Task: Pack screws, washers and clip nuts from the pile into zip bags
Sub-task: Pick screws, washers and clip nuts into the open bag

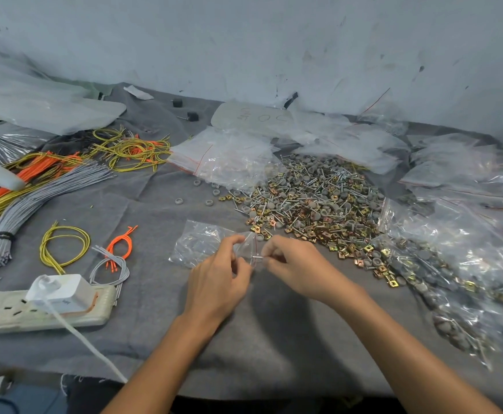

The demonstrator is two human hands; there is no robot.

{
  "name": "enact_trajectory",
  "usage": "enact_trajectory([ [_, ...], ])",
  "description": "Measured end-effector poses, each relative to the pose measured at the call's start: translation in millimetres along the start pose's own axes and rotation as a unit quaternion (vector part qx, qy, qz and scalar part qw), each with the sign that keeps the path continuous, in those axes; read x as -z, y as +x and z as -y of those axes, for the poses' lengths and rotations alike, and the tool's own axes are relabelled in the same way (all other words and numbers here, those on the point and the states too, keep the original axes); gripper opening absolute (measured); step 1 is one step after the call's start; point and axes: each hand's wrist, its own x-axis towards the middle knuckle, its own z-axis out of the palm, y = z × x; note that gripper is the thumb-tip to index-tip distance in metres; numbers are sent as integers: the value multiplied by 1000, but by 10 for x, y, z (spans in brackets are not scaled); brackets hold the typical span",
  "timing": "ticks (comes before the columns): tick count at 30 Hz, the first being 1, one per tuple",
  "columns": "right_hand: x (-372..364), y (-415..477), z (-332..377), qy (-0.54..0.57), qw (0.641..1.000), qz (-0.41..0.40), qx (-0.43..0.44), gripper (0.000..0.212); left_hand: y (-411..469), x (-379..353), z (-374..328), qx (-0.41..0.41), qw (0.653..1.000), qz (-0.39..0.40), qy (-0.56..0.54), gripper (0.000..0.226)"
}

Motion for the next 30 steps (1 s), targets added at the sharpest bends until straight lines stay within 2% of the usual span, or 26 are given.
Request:
enact_trajectory([
  [5,-133,96,125,-20,999,-22,-23,7,-7,10,-8,1,1000,-1,-4,41],
  [10,-186,173,254,-66,997,-40,-1,15,-4,13,-10,-5,1000,3,1,41],
  [13,-207,162,254,-28,998,-50,-16,19,-6,7,-4,-1,1000,2,-3,41],
  [16,-190,105,169,19,995,-83,-45,12,-1,2,6,1,1000,-9,-7,39],
  [18,-161,71,104,44,992,-106,-61,14,3,-6,13,-4,1000,-16,-5,38],
  [23,-176,64,101,126,981,-135,-65,6,-5,-16,25,-2,1000,-24,-11,38],
  [26,-247,82,167,155,977,-125,-73,11,-7,-15,24,-8,1000,-23,-11,38],
  [30,-311,107,225,114,988,-83,-55,22,-10,-12,27,-9,1000,-18,-16,37],
])
